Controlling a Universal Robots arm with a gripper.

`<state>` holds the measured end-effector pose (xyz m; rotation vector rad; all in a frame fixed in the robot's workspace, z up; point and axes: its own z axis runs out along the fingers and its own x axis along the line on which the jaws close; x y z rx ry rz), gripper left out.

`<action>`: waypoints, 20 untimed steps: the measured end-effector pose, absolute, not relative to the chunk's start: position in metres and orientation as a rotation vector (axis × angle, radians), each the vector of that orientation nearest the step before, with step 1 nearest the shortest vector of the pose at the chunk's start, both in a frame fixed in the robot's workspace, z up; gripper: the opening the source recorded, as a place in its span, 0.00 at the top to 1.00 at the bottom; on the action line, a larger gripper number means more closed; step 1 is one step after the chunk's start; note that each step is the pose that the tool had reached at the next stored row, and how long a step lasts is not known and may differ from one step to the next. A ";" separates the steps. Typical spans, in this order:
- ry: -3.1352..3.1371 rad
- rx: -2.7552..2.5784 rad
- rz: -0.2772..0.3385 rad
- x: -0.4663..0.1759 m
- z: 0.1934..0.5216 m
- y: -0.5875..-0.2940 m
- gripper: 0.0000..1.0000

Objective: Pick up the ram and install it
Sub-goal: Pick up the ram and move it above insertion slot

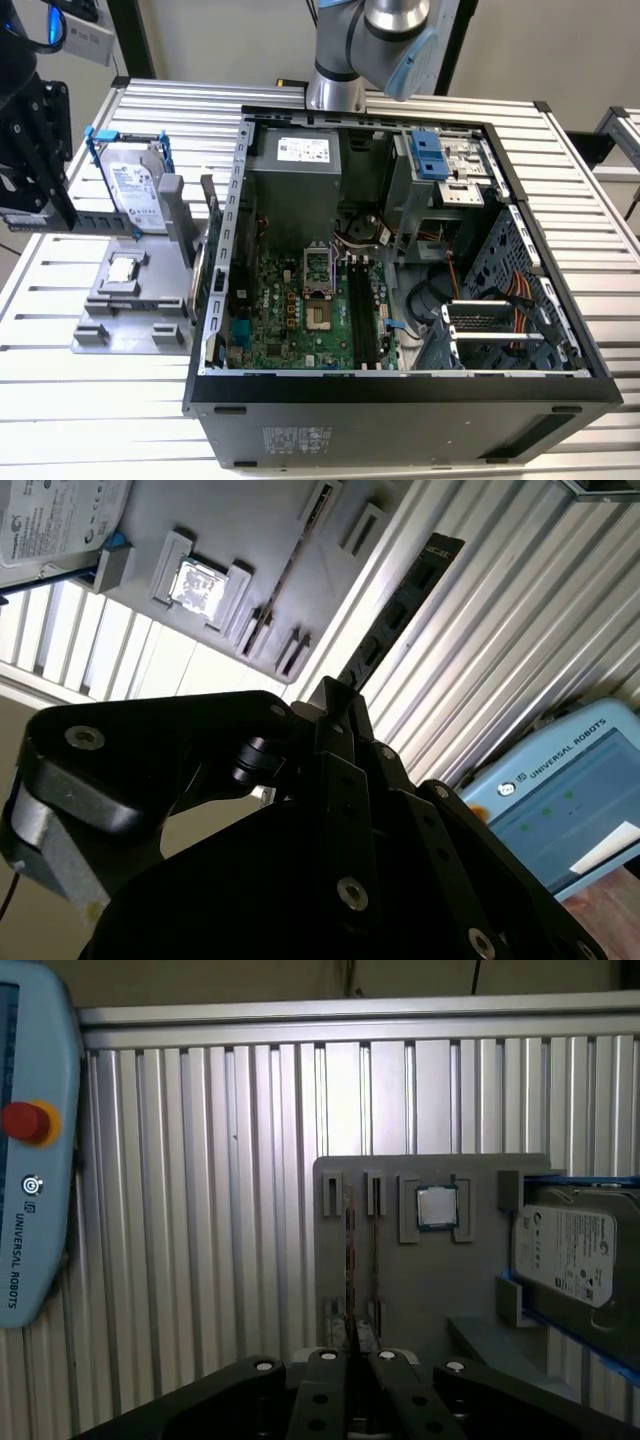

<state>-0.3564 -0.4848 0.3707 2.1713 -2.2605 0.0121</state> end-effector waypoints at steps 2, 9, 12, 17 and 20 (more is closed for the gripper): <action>-2.261 2.171 0.012 -0.356 0.372 -0.485 1.00; -2.260 2.172 0.012 -0.356 0.376 -0.485 1.00; -2.260 2.172 0.012 -0.356 0.378 -0.485 1.00; -2.261 2.171 0.012 -0.357 0.379 -0.485 1.00; -2.260 2.171 0.013 -0.356 0.379 -0.485 1.00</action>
